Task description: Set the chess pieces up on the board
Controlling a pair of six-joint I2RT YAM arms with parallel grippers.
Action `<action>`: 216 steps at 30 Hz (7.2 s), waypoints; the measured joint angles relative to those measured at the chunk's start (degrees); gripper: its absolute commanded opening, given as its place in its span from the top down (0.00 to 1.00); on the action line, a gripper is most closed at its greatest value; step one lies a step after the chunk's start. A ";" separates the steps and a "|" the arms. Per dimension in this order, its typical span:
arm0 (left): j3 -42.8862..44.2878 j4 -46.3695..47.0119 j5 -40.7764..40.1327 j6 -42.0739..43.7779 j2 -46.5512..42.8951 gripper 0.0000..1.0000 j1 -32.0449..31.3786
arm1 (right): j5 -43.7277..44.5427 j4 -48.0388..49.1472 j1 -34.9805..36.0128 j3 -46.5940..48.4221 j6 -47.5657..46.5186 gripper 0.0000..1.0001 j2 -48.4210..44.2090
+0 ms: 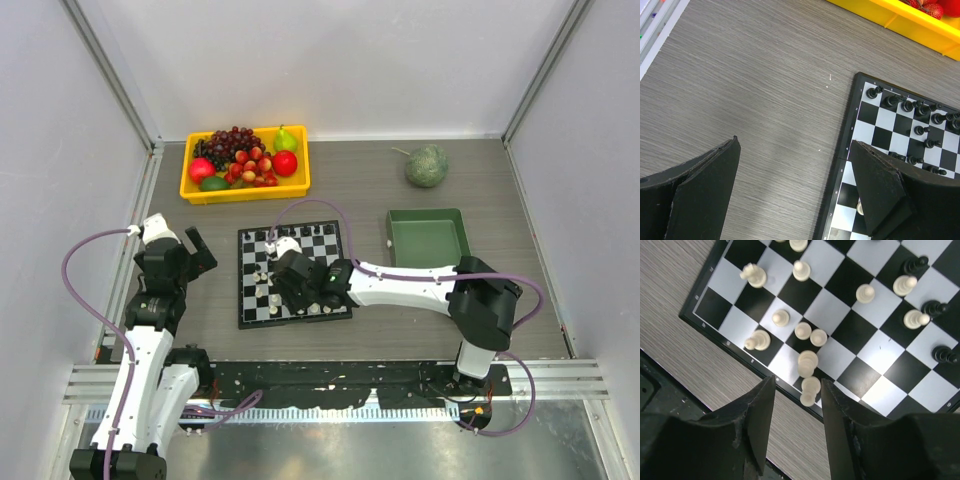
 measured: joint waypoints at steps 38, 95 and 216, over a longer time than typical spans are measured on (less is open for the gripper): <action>-0.48 0.02 -0.04 0.07 -0.15 0.01 0.11 | -1.25 -1.75 0.02 4.35 -2.23 0.86 4.79; 2.62 -0.48 4.57 0.31 1.25 0.01 0.11 | -0.66 3.10 -0.52 4.61 -3.56 0.50 -4.81; 3.21 -1.55 11.80 -1.99 29.05 0.92 -26.93 | -7.72 5.53 -19.41 -16.06 -1.90 0.44 -21.55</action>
